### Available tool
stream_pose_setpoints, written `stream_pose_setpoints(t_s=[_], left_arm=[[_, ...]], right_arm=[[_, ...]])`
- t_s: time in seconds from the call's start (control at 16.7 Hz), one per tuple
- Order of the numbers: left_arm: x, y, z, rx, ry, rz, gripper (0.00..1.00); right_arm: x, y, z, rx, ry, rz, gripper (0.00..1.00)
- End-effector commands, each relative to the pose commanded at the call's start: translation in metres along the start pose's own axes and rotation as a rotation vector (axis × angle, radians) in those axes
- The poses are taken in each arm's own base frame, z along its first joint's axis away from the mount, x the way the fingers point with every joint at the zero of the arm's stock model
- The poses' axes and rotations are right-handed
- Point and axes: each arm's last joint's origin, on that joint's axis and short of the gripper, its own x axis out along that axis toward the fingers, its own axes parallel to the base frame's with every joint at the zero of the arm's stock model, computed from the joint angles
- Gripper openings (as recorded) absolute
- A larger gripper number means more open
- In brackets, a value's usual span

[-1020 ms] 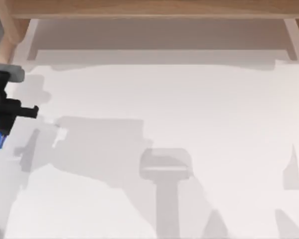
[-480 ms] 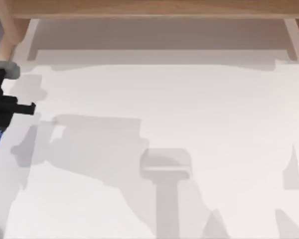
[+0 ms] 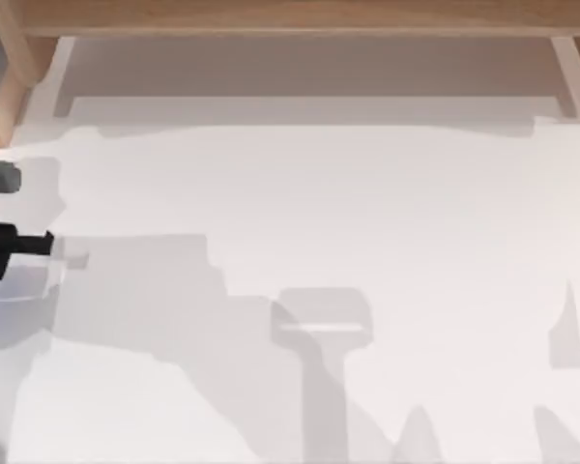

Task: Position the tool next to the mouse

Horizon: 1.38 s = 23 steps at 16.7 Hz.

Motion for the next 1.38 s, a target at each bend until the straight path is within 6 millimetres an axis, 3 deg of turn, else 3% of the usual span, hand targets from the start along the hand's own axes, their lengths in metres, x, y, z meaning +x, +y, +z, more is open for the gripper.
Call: stream_pose_setpoints(t_s=[0.24,1.02,1.38], left_arm=[[0.0000,0.0000,0.0000,0.000,0.000,0.000,0.00],[0.0000,0.0000,0.0000,0.000,0.000,0.000,0.98],[0.0000,0.0000,0.0000,0.000,0.000,0.000,1.00]], right_arm=[[0.0000,0.0000,0.0000,0.000,0.000,0.000,1.00],[0.0000,0.0000,0.0000,0.000,0.000,0.000,1.00],[0.0000,0.0000,0.0000,0.000,0.000,0.000,1.00]])
